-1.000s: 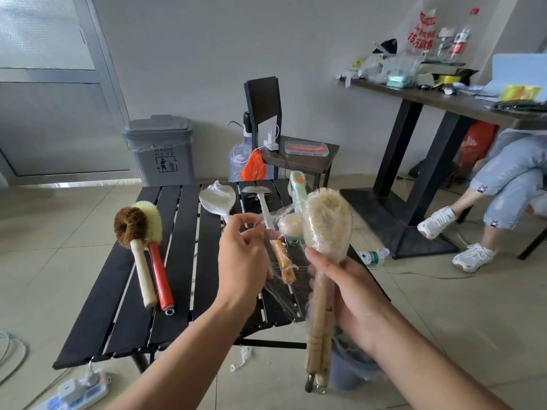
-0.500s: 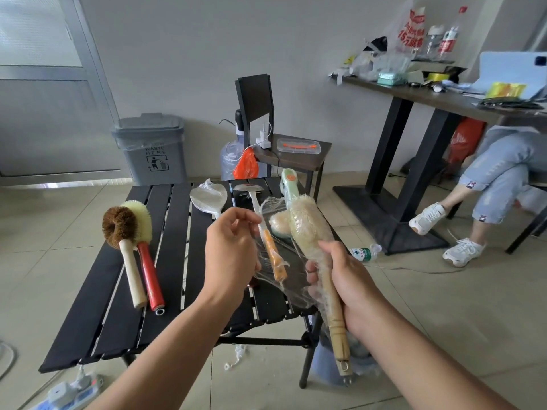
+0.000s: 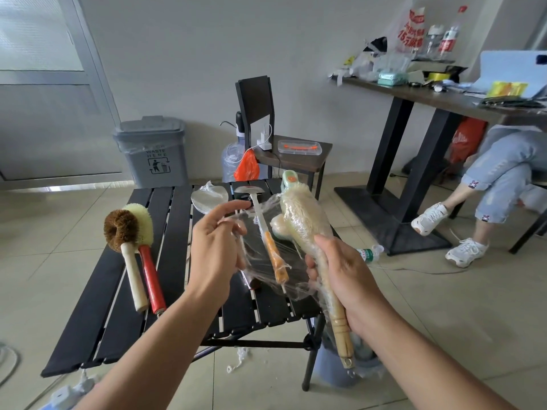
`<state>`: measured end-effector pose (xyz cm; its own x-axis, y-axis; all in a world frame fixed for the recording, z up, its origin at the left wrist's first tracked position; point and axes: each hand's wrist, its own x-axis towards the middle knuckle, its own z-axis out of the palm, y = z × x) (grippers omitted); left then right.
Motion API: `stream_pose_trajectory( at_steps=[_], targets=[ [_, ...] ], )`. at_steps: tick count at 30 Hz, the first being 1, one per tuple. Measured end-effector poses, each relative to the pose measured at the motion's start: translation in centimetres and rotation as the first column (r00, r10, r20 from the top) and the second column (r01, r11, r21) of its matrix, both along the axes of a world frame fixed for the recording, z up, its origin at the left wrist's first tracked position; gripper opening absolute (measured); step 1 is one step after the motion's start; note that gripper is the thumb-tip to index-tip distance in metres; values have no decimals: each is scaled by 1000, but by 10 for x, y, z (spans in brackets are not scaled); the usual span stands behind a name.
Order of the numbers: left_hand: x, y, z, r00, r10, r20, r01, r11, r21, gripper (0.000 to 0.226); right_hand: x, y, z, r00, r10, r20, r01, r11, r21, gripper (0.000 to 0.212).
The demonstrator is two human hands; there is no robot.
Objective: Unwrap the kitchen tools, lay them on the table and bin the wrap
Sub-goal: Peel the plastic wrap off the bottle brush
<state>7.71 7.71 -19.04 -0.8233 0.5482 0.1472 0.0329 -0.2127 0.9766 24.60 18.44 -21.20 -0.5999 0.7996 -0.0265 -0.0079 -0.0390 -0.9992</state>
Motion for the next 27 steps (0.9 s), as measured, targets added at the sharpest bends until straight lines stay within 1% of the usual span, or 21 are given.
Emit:
stream_pose_trajectory(
  at_steps=[3, 4, 5, 6, 7, 9, 11, 13, 15, 18, 19, 21, 24, 25, 27],
  targets=[
    [4, 1, -1, 996, -81, 32, 82, 997, -16, 34, 4, -5, 1, 998, 59, 6, -59, 995, 79, 32],
    [5, 1, 0, 994, -108, 27, 109, 994, -30, 35, 4, -8, 1, 996, 89, 11, -89, 990, 109, 30],
    [5, 1, 1, 991, -130, 2, 130, 990, -49, 41, 3, -11, 1, 993, 119, 7, -119, 984, 134, 29],
    [6, 1, 3, 989, -144, -44, 141, 988, -66, 48, 3, -15, 1, 990, 144, -4, -142, 978, 152, 28],
    [6, 0, 4, 985, -141, -99, 134, 988, -74, 50, 3, -17, 2, 988, 157, -11, -153, 975, 163, 27],
    [5, 0, 6, 979, -115, -170, 107, 993, -57, 45, 4, -17, 3, 989, 147, -14, -143, 975, 172, 30],
    [4, -1, 7, 976, -116, -187, 113, 993, -27, 40, 7, -16, 3, 992, 127, -8, -124, 979, 163, 35],
    [4, -1, 6, 971, -99, -219, 97, 995, -19, 37, 7, -15, 2, 994, 110, -8, -109, 987, 122, 39],
    [5, -1, 6, 966, -35, -254, 31, 999, -20, 35, 5, -15, 3, 996, 85, -19, -84, 995, 59, 46],
    [3, -3, 1, 976, 78, -201, -76, 997, 20, 32, 4, -11, 6, 998, 14, -54, -17, 999, -45, 69],
    [2, -3, 0, 979, 113, -171, -111, 994, 24, 31, 4, -9, 7, 998, -1, -69, -4, 997, -72, 73],
    [-1, -3, -2, 983, 155, -101, -153, 988, 26, 29, 5, -7, 10, 993, -16, -113, 1, 992, -126, 72],
    [-13, -1, -1, 978, 207, 31, -207, 978, 4, 28, 7, -5, 14, 993, 1, -120, -29, 972, -234, 58],
    [-17, 0, 0, 977, 208, 48, -207, 978, -19, 28, 10, -5, 15, 993, 16, -116, -46, 963, -266, 57],
    [-24, -2, 0, 987, 160, 28, -158, 986, -61, 24, 15, -2, 17, 993, 30, -110, -63, 948, -311, 62]
  ],
)
